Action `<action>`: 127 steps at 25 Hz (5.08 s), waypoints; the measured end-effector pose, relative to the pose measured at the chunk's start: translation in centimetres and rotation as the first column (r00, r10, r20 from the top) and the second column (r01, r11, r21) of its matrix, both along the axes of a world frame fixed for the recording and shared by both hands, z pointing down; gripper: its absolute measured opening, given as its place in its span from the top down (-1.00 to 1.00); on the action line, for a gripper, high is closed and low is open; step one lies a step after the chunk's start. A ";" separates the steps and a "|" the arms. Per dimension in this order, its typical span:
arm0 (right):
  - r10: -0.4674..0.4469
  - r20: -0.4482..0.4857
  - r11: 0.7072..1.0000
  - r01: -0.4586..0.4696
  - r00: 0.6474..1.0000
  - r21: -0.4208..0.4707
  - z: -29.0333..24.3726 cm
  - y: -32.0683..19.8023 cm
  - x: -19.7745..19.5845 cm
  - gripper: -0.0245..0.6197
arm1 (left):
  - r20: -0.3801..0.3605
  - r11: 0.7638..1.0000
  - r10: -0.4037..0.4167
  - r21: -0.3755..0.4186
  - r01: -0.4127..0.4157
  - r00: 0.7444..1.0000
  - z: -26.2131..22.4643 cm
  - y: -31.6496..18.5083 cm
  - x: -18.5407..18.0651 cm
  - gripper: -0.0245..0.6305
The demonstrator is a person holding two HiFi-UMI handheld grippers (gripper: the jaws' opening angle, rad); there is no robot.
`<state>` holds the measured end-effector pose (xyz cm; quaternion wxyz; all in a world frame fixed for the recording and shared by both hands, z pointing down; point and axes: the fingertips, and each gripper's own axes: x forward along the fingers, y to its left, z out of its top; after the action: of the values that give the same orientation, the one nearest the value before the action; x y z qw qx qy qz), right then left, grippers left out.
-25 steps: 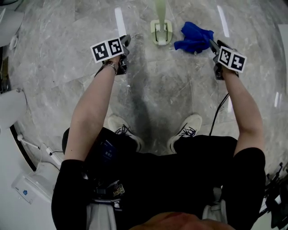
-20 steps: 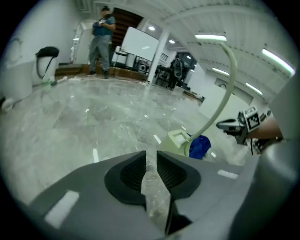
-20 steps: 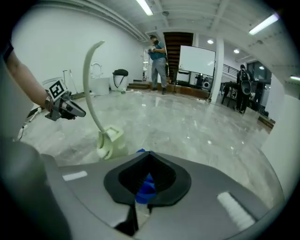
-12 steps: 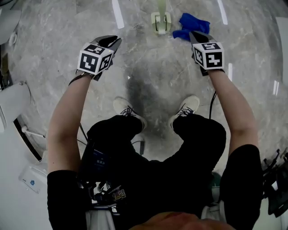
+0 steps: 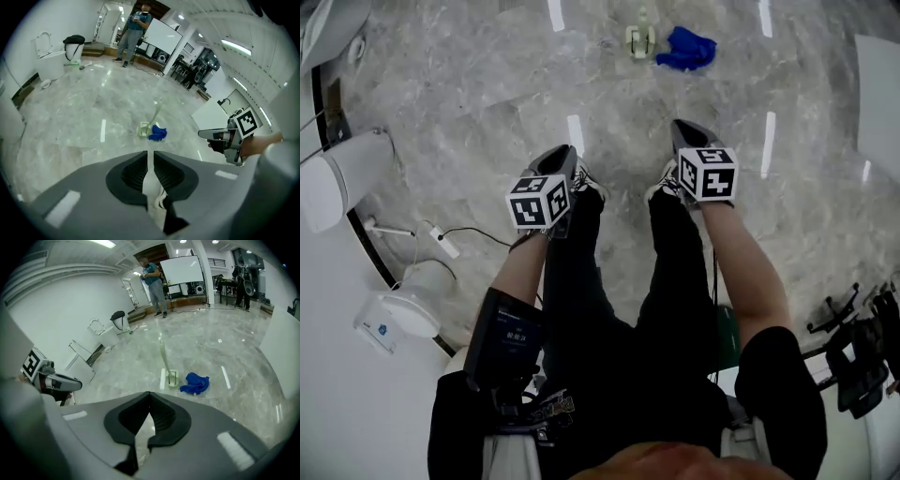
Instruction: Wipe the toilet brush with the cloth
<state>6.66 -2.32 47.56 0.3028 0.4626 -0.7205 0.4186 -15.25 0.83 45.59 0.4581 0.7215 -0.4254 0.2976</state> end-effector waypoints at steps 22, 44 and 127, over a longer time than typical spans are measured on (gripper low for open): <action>0.157 0.179 0.927 -0.207 0.971 0.311 -43.0 8.6 -3.5 0.92 | -0.242 0.971 0.185 0.191 -0.141 0.952 -37.5 5.8 0.5 0.84; 0.085 0.278 0.919 -0.183 0.957 0.348 -46.9 21.4 5.0 0.92 | -0.276 0.978 0.069 0.209 -0.010 0.959 -41.9 19.2 10.9 0.82; 0.062 0.261 0.849 -0.188 0.963 0.493 -52.4 14.5 -1.1 0.92 | -0.363 0.943 0.154 0.332 -0.027 0.919 -46.7 9.5 8.5 0.83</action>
<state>5.54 12.19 -4.86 0.0530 0.5198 -0.8047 0.2820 -6.75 10.38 -1.06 0.3947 0.8497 -0.3355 0.0986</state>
